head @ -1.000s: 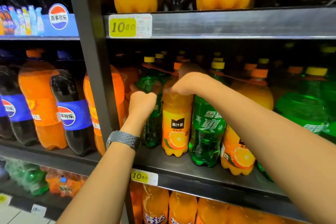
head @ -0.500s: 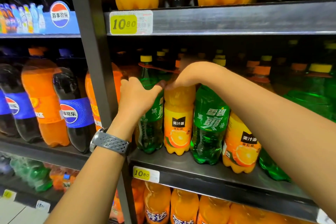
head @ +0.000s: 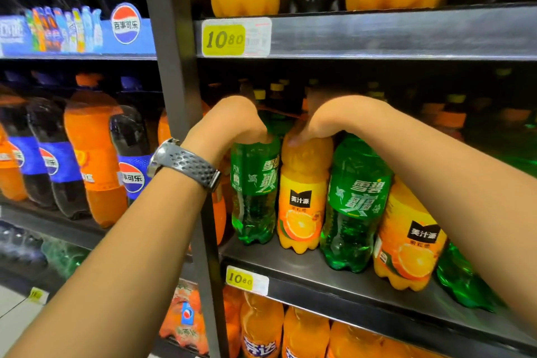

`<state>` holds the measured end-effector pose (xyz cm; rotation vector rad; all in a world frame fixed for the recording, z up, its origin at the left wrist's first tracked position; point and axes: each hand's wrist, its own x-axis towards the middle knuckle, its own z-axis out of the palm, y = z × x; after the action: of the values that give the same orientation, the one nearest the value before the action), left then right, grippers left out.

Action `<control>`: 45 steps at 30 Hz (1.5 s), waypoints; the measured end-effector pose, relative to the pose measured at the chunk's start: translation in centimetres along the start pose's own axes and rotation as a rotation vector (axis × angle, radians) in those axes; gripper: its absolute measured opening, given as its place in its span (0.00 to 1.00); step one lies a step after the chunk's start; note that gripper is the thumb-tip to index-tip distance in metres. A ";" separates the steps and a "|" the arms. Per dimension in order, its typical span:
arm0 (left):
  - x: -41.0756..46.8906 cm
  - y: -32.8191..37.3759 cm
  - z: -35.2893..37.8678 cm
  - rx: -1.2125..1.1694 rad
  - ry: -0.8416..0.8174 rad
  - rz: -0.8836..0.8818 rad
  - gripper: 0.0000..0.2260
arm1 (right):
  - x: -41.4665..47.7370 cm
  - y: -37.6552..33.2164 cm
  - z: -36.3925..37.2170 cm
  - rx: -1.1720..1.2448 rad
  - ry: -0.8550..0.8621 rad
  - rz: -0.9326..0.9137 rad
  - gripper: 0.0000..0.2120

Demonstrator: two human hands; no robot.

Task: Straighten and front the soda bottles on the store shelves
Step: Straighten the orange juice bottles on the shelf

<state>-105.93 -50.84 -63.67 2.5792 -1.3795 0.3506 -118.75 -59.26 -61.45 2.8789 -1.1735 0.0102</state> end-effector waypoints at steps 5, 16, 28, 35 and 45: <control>-0.1 0.2 0.2 0.017 -0.043 -0.012 0.35 | 0.1 0.2 0.1 0.030 0.055 -0.011 0.46; -0.3 0.4 0.8 0.034 -0.009 -0.010 0.41 | -0.2 -0.2 0.0 0.069 0.053 -0.007 0.45; -2.0 0.9 -1.3 -0.008 -0.116 -0.004 0.19 | -0.7 -0.3 0.7 0.101 0.080 0.020 0.45; -6.3 0.8 -0.4 -0.083 0.335 0.065 0.18 | -7.1 -0.3 2.0 0.023 0.555 -0.142 0.25; -11.0 1.3 -7.1 -0.482 0.656 0.294 0.07 | -15.6 1.4 -2.6 0.287 0.850 -0.444 0.11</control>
<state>-113.73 -40.82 -60.09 1.6620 -1.3610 0.7239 -130.82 -49.29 -59.09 2.7359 -0.3879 1.3118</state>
